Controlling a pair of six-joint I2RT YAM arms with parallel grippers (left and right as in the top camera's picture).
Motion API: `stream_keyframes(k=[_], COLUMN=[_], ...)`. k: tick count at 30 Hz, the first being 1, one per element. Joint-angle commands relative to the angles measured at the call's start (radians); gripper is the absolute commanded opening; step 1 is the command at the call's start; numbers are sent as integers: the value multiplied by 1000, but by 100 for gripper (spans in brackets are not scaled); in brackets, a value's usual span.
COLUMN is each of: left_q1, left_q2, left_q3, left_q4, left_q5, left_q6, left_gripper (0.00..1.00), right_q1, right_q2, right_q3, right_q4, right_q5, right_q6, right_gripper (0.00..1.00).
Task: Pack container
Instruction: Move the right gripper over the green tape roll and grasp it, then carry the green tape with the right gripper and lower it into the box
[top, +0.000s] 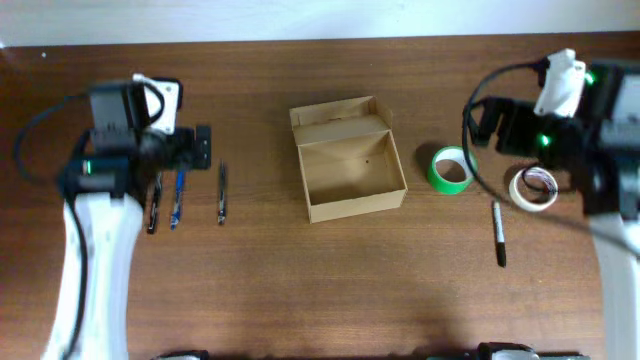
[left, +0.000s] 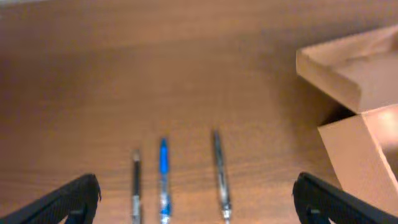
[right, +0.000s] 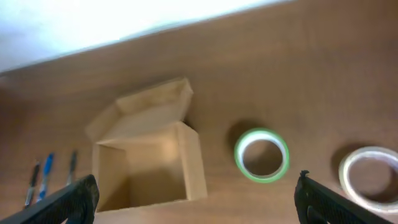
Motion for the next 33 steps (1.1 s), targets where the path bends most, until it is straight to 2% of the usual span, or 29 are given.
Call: stream_keyframes(k=[1,11,13,23,25,29,32,33], left_q1=[55,90,90,90,90,90,90,90], left_q2=[109,245,250,250,250,250,250,250], left_q3=[42,42,42,42,42,42,42,42], left_q4=[-14,-14,-14,-14,-14,-14,-14,-14], left_q5=[148,144,144,144,144,144,143,143], left_q6=[26,26,26,26,26,26,26,26], left_gripper=[99,99,99,99,99,99,99,99], right_q1=[-15,-53,-57,-64,-65,-65,-65,-65], right_q2=[163,515,563,727,750,783,798,803], right_q3=[29,33,33,26,26,23,12,10], right_q4=[-45,-66,-65,-72,-73,-64,-51,-45], right_q5=[78,139,153,171,171,171,174,174], right_q6=[68,126,143,143,142,142,142,142], right_gripper=[97,86,86,68,62,32,21,11])
